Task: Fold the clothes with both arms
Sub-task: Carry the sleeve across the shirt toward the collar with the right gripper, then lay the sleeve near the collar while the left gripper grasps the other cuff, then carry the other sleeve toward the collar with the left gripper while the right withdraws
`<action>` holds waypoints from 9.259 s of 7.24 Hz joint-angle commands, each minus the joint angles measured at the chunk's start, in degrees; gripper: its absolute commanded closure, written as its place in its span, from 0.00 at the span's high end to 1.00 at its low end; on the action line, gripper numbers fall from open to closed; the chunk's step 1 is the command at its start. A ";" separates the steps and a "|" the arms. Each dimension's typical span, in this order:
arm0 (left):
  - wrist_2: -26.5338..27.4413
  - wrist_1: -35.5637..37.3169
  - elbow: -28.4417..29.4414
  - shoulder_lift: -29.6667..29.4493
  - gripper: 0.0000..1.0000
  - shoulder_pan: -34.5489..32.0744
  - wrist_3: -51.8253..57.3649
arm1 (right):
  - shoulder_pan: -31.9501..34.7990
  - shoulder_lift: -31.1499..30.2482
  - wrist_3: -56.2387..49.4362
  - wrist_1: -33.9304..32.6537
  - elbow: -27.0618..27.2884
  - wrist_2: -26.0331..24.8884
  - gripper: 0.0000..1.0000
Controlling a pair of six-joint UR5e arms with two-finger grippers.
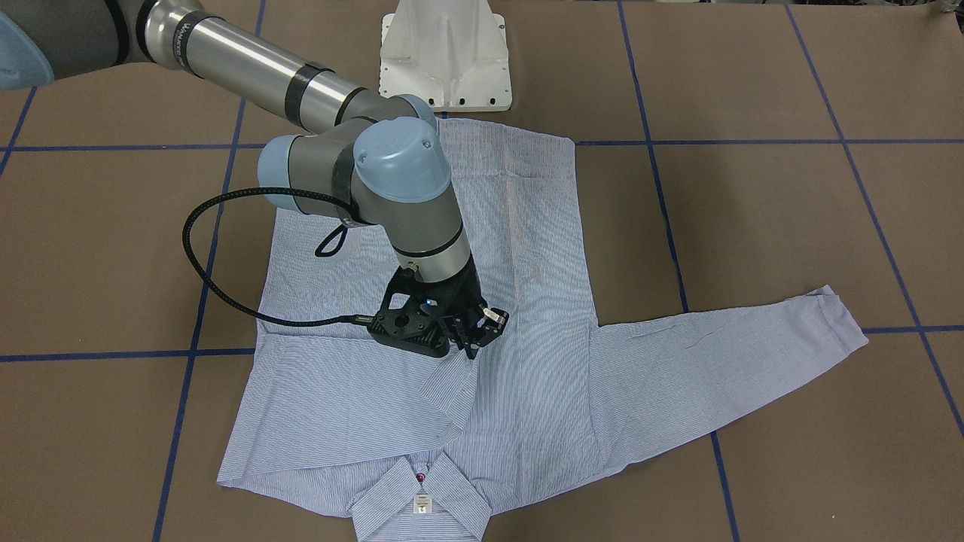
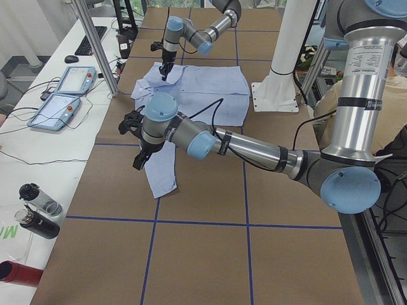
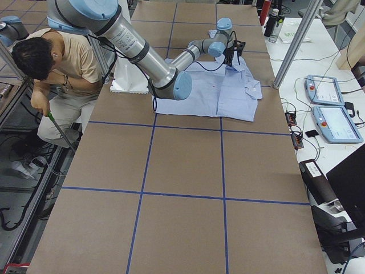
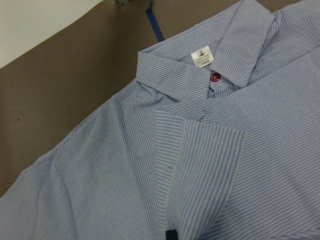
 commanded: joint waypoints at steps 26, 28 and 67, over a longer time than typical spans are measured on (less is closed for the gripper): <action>3.26 -47.55 33.35 -1.00 0.49 22.41 -69.76 | -0.34 -18.19 -1.03 -0.76 21.16 -5.28 1.00; 3.26 -47.55 34.40 -1.79 0.51 22.50 -69.76 | -0.34 -18.19 -1.03 -0.76 21.16 -5.28 1.00; 36.13 -28.49 28.45 -52.34 0.99 56.69 -88.48 | 15.92 -38.23 -20.64 -8.40 33.90 3.93 1.00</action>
